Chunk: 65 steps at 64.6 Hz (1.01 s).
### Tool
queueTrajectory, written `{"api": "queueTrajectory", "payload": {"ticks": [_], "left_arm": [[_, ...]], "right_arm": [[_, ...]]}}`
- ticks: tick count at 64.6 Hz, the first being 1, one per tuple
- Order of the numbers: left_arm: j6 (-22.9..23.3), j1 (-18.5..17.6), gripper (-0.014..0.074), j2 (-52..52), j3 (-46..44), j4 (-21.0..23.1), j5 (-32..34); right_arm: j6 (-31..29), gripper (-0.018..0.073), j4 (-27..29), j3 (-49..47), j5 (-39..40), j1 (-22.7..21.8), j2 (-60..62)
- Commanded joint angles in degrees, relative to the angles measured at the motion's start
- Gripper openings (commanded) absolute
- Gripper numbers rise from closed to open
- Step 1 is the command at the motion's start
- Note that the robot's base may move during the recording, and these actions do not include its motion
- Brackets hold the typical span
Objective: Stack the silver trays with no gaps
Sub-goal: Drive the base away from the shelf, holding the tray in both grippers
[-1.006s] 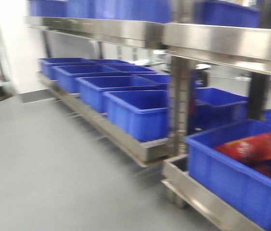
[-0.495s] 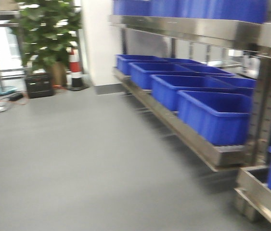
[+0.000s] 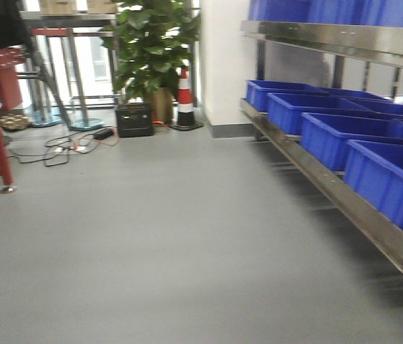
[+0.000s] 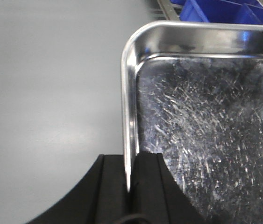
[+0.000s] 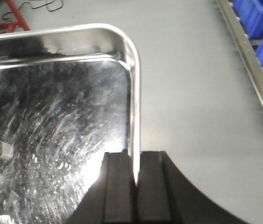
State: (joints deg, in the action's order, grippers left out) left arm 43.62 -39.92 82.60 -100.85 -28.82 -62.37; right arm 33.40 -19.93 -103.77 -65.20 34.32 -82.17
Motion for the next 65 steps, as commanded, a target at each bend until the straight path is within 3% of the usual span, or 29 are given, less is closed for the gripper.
{"api": "queueTrajectory", "payload": {"ticks": [1, 65], "left_arm": [[-0.1, -0.4, -0.0017, -0.3, -0.5, -0.1, 1.9], [-0.1, -0.4, -0.0017, -0.3, -0.5, -0.1, 1.9]], "right_arm": [[-0.5, -0.0078, -0.4, -0.1, 2.7, 0.1, 0.5], [-0.5, -0.0078, -0.4, -0.1, 2.7, 0.1, 0.5]]}}
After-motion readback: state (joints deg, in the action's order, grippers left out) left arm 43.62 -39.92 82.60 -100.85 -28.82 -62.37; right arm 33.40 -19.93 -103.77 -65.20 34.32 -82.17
